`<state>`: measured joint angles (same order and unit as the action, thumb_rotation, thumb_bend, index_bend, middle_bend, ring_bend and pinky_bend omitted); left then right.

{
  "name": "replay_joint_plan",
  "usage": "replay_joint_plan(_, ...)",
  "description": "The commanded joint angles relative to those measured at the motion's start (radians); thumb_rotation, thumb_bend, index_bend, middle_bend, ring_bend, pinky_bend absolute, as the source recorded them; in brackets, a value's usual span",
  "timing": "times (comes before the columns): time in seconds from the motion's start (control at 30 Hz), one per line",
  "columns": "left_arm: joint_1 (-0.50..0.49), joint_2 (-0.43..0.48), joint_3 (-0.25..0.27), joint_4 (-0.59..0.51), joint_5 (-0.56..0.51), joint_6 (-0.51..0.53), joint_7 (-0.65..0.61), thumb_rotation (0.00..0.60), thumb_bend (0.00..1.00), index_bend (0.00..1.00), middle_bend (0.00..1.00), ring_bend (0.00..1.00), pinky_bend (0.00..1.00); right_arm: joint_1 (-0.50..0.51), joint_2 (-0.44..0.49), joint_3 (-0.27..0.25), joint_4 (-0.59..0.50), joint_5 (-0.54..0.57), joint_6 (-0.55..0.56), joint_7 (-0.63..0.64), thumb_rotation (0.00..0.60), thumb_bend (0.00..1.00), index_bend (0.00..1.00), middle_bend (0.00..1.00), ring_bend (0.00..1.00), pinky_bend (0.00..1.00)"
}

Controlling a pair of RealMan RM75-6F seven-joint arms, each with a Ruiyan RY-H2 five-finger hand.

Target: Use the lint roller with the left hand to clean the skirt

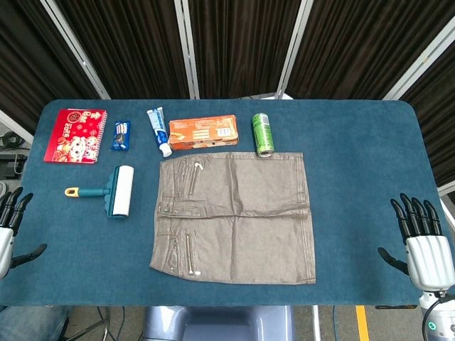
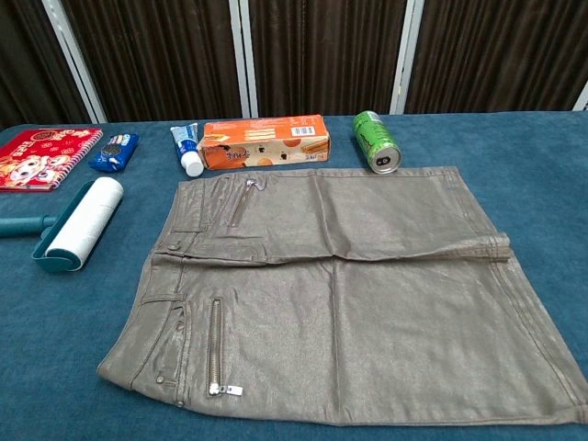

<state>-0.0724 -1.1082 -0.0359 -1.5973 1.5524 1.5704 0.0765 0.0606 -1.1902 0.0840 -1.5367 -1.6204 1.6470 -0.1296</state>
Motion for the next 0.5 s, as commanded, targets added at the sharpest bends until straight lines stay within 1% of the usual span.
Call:
replay_joint_plan(0.03,0.001,0.002,-0.001,-0.003,-0.002,-0.001,0.002,0.6,0.0,0.0,0.0,0.0,0.0,-0.001,0.007,-0.001,-0.009,0.006,-0.007,-0.006,0.6,0.0,0.0,0.0,0.0,0.0)
replay_joint_plan(0.17,-0.001,0.0,0.0,-0.001,-0.002,-0.008,-0.002,0.6,0.0,0.0,0.0,0.0,0.0,-0.002,0.011,-0.003,-0.016,0.007,-0.009,-0.006,0.6,0.0,0.0,0.0,0.0,0.0)
replay_joint_plan(0.27,-0.025,-0.011,-0.006,0.016,-0.025,-0.059,-0.006,0.6,0.0,0.0,0.0,0.0,0.0,-0.003,0.016,-0.006,-0.021,0.005,-0.011,-0.008,0.6,0.0,0.0,0.0,0.0,0.0)
replay_joint_plan(0.3,-0.04,-0.018,-0.014,0.025,-0.041,-0.088,-0.008,0.6,0.0,0.0,0.0,0.0,0.0,-0.003,0.017,-0.007,-0.022,0.005,-0.013,-0.01,0.6,0.0,0.0,0.0,0.0,0.0)
replay_joint_plan(0.33,-0.067,-0.032,-0.03,0.039,-0.073,-0.139,-0.017,0.6,0.0,0.0,0.0,0.0,0.0,-0.002,0.021,-0.008,-0.027,0.007,-0.018,-0.014,0.6,0.0,0.0,0.0,0.0,0.0)
replay_joint_plan(0.37,-0.079,-0.039,-0.037,0.046,-0.085,-0.159,-0.023,0.6,0.0,0.0,0.0,0.0,0.0,-0.002,0.021,-0.007,-0.029,0.008,-0.02,-0.015,0.6,0.0,0.0,0.0,0.0,0.0)
replay_joint_plan(0.4,-0.116,-0.064,-0.058,0.07,-0.121,-0.222,-0.036,0.6,0.0,0.0,0.0,0.0,0.0,0.001,0.023,-0.006,-0.035,0.013,-0.027,-0.017,0.6,0.0,0.0,0.0,0.0,0.0)
replay_joint_plan(0.43,-0.141,-0.083,-0.071,0.091,-0.143,-0.262,-0.038,0.6,0.01,0.0,0.0,0.0,0.0,0.003,0.023,-0.005,-0.037,0.015,-0.032,-0.019,0.6,0.0,0.0,0.0,0.0,0.0)
replay_joint_plan(0.47,-0.165,-0.104,-0.083,0.116,-0.161,-0.295,-0.036,0.6,0.03,0.0,0.0,0.0,0.0,0.005,0.023,-0.004,-0.039,0.018,-0.037,-0.021,0.6,0.0,0.0,0.0,0.0,0.0)
replay_joint_plan(0.5,-0.187,-0.128,-0.094,0.143,-0.175,-0.323,-0.031,0.6,0.08,0.01,0.0,0.0,0.0,0.008,0.023,-0.003,-0.039,0.022,-0.042,-0.024,0.6,0.0,0.0,0.0,0.0,0.0)
